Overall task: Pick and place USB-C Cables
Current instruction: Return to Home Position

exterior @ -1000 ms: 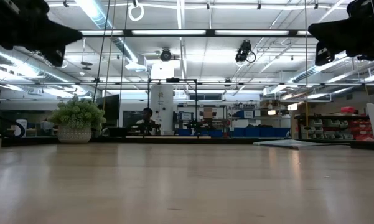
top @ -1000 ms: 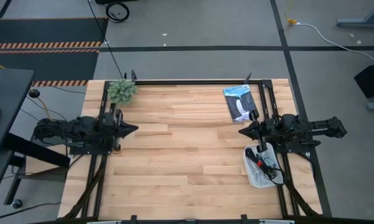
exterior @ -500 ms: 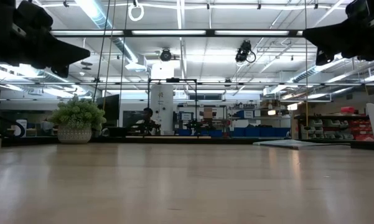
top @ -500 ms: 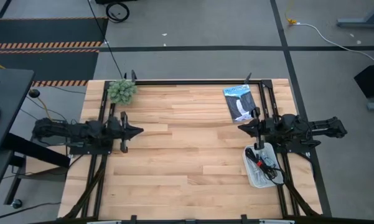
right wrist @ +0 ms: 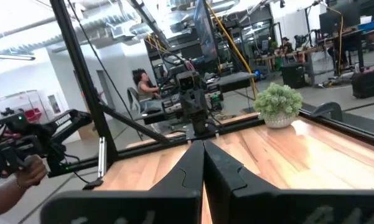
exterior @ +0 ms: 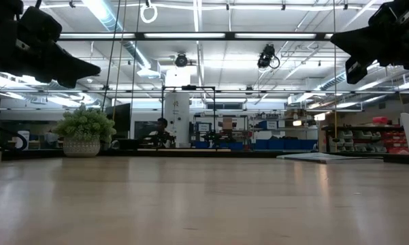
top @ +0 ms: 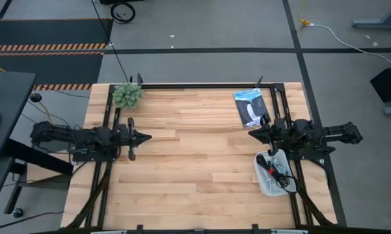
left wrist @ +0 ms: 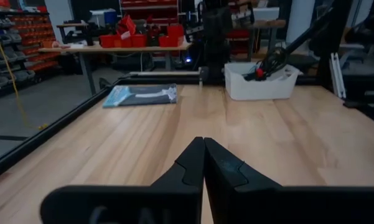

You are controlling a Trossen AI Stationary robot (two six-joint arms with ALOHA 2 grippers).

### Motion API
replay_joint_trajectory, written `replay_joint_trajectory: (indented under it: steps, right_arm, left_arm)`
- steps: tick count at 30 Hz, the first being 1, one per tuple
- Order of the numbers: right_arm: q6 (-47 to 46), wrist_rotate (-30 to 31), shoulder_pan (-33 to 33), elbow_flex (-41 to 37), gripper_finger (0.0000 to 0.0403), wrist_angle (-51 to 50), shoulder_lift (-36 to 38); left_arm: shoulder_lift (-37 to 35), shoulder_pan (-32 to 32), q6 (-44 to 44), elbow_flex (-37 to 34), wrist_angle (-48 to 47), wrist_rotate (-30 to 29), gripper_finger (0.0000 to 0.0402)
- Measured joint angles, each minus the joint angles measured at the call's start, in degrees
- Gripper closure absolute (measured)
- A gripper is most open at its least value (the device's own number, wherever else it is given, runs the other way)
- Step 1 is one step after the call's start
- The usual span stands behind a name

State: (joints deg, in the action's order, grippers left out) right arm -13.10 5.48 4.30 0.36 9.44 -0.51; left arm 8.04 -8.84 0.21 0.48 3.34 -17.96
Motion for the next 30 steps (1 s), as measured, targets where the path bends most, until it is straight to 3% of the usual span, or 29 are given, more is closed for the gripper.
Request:
replay_joint_trajectory:
  steps: [11, 19, 30]
  right_arm:
    - [-0.3, 0.0, 0.0, 0.0, 0.0391, 0.3, 0.0]
    - [-0.3, 0.0, 0.0, 0.0, 0.0391, 0.3, 0.0]
    - [-0.3, 0.0, 0.0, 0.0, 0.0391, 0.3, 0.0]
  left_arm:
    - [1.7, 0.0, -1.3, -0.1, 1.0, 0.0, 0.0379]
    - [1.7, 0.0, -13.3, -0.1, 2.6, -0.1, 0.0377]
    - [1.7, 0.0, -12.8, -0.1, 3.1, -0.1, 0.0372]
